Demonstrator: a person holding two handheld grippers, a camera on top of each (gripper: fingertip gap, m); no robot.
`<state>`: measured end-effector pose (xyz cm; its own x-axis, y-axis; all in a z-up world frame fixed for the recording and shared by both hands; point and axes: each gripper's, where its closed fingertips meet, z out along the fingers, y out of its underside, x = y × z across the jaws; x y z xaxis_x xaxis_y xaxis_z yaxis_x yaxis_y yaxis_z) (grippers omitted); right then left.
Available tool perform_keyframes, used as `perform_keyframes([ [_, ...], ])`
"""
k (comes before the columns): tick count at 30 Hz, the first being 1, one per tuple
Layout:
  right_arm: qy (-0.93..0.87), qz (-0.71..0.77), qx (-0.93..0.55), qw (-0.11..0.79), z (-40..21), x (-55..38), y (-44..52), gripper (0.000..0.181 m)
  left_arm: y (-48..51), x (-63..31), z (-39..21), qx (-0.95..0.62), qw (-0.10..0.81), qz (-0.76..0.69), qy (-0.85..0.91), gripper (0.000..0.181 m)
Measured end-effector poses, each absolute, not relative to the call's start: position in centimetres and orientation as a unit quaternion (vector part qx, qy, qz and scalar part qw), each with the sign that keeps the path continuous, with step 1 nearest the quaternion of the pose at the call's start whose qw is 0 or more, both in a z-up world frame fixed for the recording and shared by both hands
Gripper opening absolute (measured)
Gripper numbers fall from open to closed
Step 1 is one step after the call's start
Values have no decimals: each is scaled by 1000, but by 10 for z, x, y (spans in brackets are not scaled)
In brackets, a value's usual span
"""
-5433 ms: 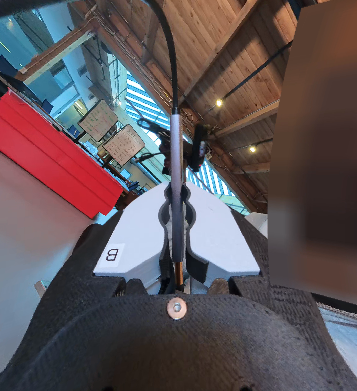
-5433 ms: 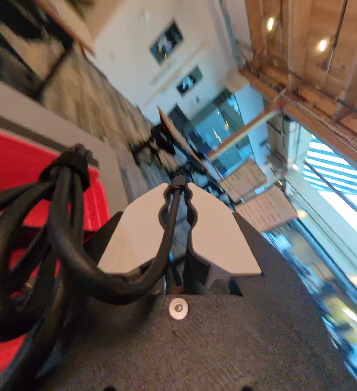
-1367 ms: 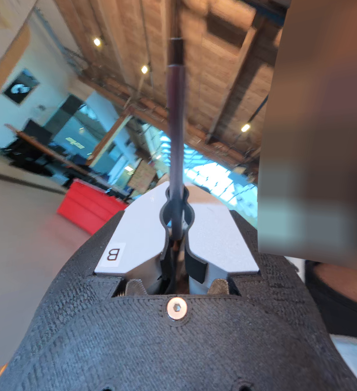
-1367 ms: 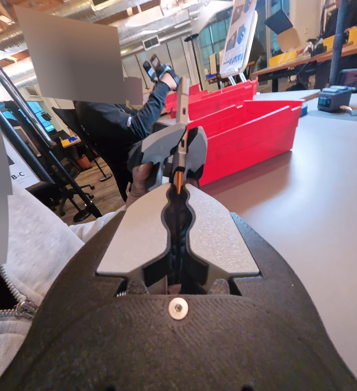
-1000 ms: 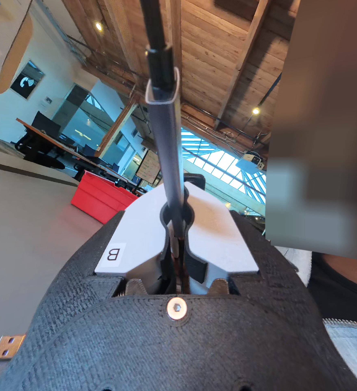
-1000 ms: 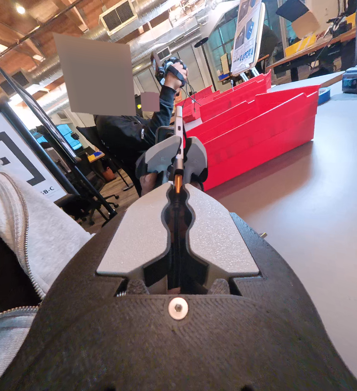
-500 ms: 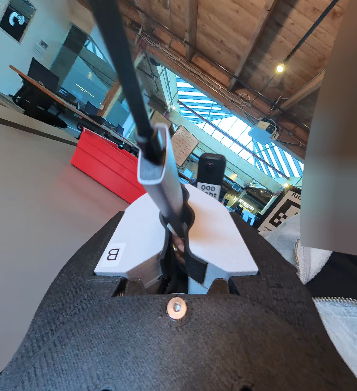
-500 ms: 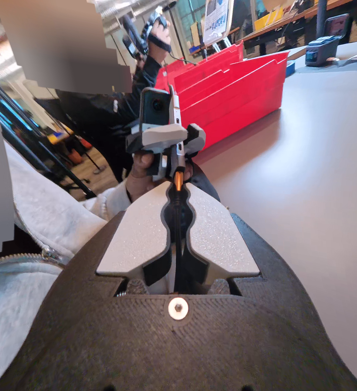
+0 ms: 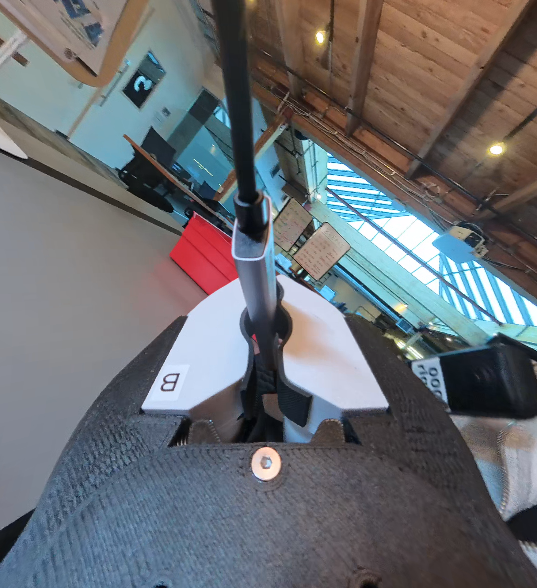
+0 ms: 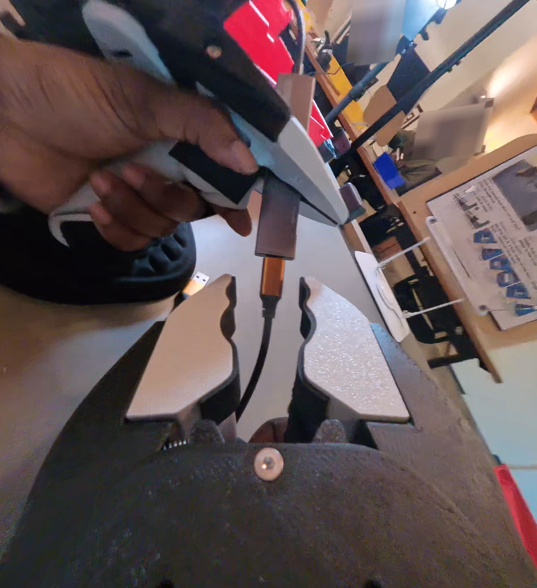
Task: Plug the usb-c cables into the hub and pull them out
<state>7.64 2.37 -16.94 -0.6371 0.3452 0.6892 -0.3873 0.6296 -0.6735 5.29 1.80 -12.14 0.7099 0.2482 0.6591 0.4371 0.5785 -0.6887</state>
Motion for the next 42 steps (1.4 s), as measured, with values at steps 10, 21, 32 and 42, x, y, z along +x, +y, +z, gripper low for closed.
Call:
perform_keyframes([
  [10, -796, 390, 0, 464, -168, 60, 14, 12, 18, 54, -119, -454, 810, -9, -371, 11],
  [21, -758, 400, 48, 513, -161, 64, 7, 12, 14, 52, -121, -442, 812, -32, -379, 7],
  [32, -749, 417, 71, 510, -159, 72, 22, 12, 24, 58, -119, -467, 809, 2, -356, 8],
  [42, -774, 472, 3, 422, -168, 66, 26, 18, 30, 56, -122, -468, 803, 1, -370, 7],
])
